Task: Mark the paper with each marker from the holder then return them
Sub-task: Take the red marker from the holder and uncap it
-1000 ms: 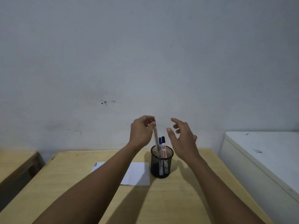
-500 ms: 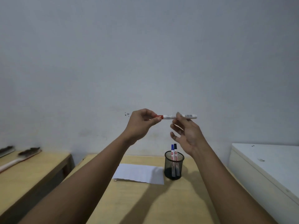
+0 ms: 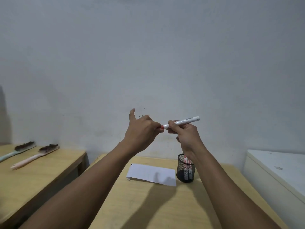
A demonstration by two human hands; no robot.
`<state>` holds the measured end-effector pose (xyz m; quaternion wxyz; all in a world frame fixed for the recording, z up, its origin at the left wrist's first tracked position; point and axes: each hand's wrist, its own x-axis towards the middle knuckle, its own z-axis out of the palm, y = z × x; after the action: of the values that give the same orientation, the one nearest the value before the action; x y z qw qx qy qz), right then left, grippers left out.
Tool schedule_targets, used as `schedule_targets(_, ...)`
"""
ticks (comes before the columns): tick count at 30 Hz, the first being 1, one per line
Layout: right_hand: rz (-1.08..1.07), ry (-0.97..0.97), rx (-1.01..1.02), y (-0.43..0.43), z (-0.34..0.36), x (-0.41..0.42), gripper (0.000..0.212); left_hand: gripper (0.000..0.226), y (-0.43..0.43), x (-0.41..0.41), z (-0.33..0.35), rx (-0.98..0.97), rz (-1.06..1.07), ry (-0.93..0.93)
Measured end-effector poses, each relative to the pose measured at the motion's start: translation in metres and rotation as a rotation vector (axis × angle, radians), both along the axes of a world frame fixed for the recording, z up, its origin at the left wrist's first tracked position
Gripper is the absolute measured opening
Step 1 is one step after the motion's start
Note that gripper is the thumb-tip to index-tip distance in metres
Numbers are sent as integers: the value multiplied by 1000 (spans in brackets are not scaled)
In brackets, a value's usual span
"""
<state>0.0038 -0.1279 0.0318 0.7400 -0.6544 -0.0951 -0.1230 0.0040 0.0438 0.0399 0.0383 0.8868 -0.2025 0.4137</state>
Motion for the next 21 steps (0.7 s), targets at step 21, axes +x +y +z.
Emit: schedule_targets(21,31,84,-210,79,-122,86,24,22,120,65,-168,-275,66,607)
